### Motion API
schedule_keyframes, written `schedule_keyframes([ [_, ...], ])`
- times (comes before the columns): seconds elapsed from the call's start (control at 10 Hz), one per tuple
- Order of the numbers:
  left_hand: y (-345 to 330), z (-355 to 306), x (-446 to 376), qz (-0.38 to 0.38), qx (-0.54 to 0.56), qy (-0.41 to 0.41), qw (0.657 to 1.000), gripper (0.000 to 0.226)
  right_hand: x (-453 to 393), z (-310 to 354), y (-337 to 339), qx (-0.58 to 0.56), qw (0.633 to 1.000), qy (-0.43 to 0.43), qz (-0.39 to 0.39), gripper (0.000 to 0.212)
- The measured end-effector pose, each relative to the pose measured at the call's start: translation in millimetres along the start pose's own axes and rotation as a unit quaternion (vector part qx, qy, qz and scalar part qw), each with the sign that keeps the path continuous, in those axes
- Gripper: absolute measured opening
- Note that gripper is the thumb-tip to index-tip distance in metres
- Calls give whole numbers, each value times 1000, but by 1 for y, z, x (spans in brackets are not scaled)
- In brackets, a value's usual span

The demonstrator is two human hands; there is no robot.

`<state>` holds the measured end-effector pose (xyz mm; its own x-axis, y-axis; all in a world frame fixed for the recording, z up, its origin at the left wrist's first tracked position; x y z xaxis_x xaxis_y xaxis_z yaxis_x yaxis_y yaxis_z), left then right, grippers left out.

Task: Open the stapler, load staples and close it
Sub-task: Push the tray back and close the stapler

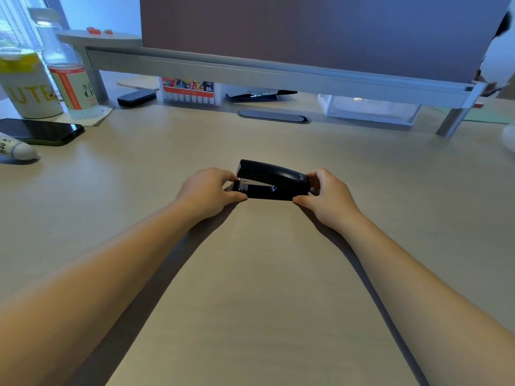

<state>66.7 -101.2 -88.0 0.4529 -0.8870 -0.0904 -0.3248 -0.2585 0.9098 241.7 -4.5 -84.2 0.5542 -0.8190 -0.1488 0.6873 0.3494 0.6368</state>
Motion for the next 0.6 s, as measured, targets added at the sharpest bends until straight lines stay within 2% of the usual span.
schedule_keyframes([
  [0.3,-19,2,-107,-18,38,24,999,44,-101,-15,-14,23,998,-13,-55,40],
  [0.5,-19,-1,-147,-26,11,24,999,43,-145,-22,-17,25,998,-15,-55,38],
  [0.6,-19,-4,-150,-37,-3,22,999,44,-149,-22,-18,36,997,-17,-65,43],
])
Point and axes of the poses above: each hand's wrist, its own x-axis away from the middle knuckle, its own y-axis out of the back of the hand, z = x × y, the point moved 1 cm from there along -x, towards the middle knuckle, and after that the axes turned 6 degrees about -x, right-handed, at the moved point
